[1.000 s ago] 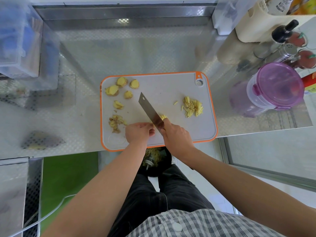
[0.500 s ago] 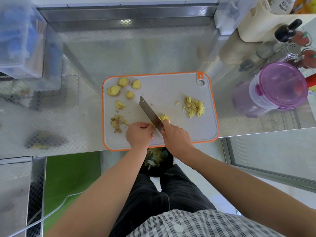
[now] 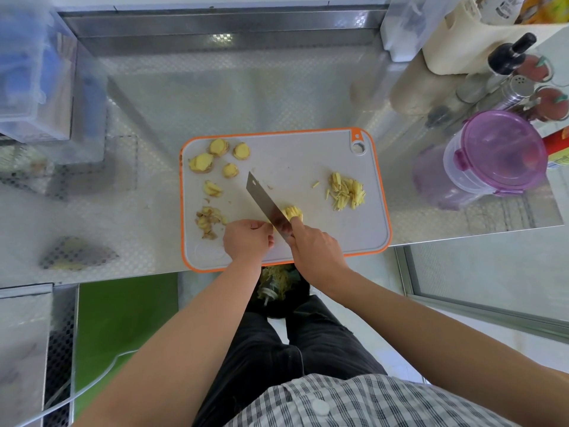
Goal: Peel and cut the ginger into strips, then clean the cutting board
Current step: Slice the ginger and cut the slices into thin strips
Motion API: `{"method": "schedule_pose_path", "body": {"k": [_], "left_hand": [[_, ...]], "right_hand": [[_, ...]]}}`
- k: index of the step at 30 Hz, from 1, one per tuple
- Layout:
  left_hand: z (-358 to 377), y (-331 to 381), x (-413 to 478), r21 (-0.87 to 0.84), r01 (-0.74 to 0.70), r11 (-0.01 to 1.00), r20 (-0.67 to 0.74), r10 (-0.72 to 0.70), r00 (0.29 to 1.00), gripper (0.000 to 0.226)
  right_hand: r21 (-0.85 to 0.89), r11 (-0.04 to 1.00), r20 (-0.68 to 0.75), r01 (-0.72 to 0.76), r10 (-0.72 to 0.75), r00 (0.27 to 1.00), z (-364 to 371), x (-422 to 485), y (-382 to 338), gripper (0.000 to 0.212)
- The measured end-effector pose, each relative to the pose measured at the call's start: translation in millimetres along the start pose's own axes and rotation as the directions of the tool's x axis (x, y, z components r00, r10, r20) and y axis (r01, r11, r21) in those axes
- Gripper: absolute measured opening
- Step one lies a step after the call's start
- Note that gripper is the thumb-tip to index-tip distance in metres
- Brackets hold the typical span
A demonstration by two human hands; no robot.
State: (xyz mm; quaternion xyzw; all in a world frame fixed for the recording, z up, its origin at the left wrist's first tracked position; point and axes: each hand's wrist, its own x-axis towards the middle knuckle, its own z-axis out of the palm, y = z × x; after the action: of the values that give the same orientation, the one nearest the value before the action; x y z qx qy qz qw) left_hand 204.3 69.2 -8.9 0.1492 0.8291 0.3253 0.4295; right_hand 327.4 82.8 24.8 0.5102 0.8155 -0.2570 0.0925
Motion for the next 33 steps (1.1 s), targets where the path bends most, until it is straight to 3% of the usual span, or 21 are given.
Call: {"method": "schedule_pose_path", "body": {"k": [11,17,20,24,29,33], "left_hand": [[1,-2,3,-0.030,-0.037,0.999,0.019,0.038,0.999,0.042],[1,0,3,0.007,-0.018,1.000,0.031,0.018,0.999,0.026],[1,3,3,0.036,-0.014,0.999,0.028,0.013,1.000,0.032],[2,1,1,0.007,-0.015,1.000,0.014,0.015,1.000,0.025],[-5,-4,1,0.099,-0.104,0.990,-0.094,0.114,0.989,0.034],[-5,-5,5,0.165,-0.109,0.980,-0.088,0.124,0.988,0.029]], "right_hand": [[-0.020,0.999,0.020,-0.031,0.032,0.999,8,4,-3,0.012],[-0.077,0.997,0.005,-0.020,0.020,1.000,14,9,-8,0.019],[0.029,0.998,-0.018,-0.054,0.054,0.998,13,11,-2,0.012],[0.191,0.978,-0.077,-0.087,0.104,0.992,5,9,8,0.015],[0.174,0.985,-0.011,0.000,0.002,1.000,1,-1,2,0.014],[0.145,0.989,0.029,0.013,-0.017,0.999,6,-3,-3,0.011]]}}
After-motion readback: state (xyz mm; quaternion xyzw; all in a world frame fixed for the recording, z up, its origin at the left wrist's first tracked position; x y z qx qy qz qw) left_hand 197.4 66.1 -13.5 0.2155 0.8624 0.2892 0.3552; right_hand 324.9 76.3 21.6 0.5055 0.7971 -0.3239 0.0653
